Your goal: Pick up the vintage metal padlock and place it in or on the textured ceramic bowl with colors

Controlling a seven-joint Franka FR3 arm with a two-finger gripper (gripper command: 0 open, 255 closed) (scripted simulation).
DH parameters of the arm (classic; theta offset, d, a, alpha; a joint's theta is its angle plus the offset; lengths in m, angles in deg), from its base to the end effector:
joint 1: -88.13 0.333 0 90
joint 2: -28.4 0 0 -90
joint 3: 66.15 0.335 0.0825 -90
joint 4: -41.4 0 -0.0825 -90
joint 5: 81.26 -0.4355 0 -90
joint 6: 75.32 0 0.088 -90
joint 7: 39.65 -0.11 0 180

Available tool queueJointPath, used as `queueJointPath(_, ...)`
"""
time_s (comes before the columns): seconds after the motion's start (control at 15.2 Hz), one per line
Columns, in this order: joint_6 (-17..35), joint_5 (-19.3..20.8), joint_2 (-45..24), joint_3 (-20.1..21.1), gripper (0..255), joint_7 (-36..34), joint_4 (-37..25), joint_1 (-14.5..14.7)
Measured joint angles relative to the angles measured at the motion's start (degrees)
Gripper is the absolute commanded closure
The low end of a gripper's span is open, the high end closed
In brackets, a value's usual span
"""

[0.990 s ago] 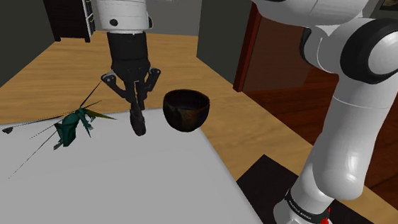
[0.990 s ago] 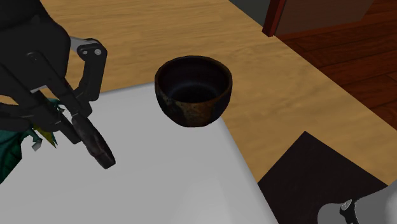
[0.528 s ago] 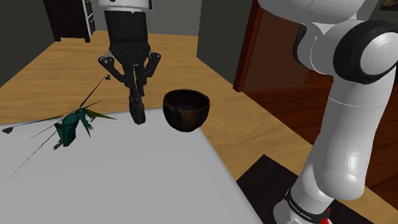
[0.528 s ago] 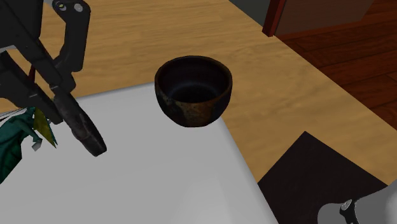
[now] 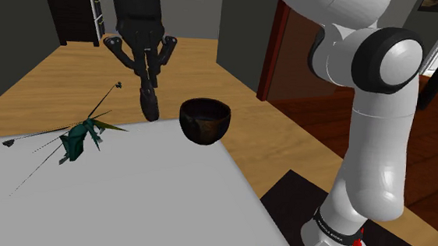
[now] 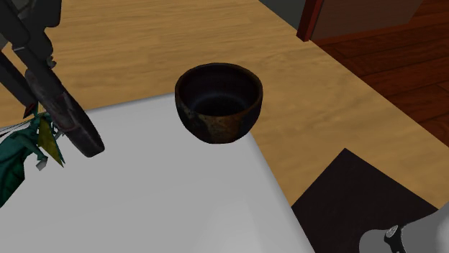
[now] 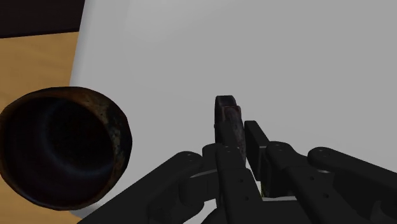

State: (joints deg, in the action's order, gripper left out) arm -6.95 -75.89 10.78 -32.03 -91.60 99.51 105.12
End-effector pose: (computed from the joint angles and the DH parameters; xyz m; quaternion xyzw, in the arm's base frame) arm 0.4706 0.4347 0.7195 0.9979 -0.0305 -0.0572 0.0053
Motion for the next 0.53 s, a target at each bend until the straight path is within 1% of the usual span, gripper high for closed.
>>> queueJointPath(0.2, -4.24, 1.96, -3.24, 0.07, 255, -0.87, -7.26, 2.46)
queueJointPath(0.33, -5.11, 1.29, -1.9, -0.23, 255, 0.73, -6.82, 0.68)
queueJointPath(0.46, -6.51, 1.08, -1.34, -0.73, 255, 2.85, -7.69, -0.98)
queueJointPath(0.53, -6.6, 0.42, -0.07, -0.98, 255, 4.19, -6.55, -2.54)
